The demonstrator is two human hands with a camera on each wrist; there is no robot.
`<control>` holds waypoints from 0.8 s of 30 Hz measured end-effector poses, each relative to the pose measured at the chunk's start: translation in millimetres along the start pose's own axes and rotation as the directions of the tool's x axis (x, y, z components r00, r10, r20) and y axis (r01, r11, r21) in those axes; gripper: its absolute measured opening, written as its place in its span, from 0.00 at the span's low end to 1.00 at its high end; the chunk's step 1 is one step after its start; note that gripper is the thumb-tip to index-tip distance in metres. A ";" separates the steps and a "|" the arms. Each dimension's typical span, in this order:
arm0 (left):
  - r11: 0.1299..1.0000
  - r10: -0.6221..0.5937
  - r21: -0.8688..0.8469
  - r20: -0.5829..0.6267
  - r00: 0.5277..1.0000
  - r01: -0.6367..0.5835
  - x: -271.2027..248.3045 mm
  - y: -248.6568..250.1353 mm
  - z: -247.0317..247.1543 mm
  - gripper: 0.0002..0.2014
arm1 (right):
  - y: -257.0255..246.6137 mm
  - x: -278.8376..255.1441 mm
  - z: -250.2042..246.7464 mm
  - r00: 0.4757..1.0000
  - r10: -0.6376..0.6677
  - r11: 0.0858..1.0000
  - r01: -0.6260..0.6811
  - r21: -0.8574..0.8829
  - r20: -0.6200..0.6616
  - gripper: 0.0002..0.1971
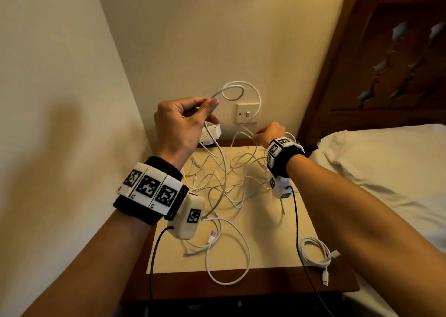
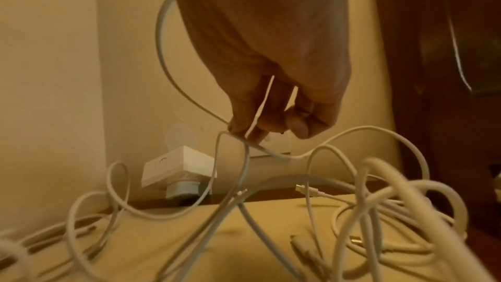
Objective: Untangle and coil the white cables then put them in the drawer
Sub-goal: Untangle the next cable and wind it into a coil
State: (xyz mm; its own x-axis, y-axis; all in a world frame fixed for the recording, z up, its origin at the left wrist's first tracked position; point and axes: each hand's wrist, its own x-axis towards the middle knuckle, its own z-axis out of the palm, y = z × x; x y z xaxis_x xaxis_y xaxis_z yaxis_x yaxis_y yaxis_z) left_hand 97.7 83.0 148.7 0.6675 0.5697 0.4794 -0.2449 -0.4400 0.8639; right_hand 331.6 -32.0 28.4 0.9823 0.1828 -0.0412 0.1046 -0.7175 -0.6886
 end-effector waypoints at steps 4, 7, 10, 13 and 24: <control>1.000 -0.012 -0.007 0.010 1.000 0.012 -4.0 -5.1 0.2 0.10 | -7.3 4.8 -10.5 0.989 -0.022 0.996 0.009 -0.086 -0.145 0.07; 1.000 -0.026 -0.013 0.016 1.000 0.026 -8.4 -6.7 -0.2 0.09 | -9.6 7.7 -15.9 0.989 -0.038 0.999 0.039 0.004 -0.146 0.05; 0.999 -0.046 -0.021 0.028 0.999 0.046 -12.8 -7.1 -0.6 0.09 | -7.8 14.0 -25.7 0.980 -0.003 0.974 0.048 0.221 -0.199 0.04; 0.998 -0.051 -0.029 0.028 0.998 0.052 -13.9 -6.7 -0.4 0.08 | -13.1 9.1 -41.3 0.982 0.011 0.937 0.056 0.346 -0.188 0.08; 1.000 -0.014 -0.015 -0.019 1.000 0.014 -15.4 9.6 -3.7 0.09 | -27.8 -11.7 -74.9 0.988 -0.100 0.851 0.147 0.504 -0.119 0.05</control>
State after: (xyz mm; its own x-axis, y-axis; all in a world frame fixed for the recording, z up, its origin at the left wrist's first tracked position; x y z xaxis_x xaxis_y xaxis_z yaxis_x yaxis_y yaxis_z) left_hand 82.5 72.6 150.3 0.6574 0.5888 0.4702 -0.2462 -0.4219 0.8726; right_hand 328.9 -64.5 102.2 0.9784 0.1726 0.1139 0.1547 -0.2453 -0.9570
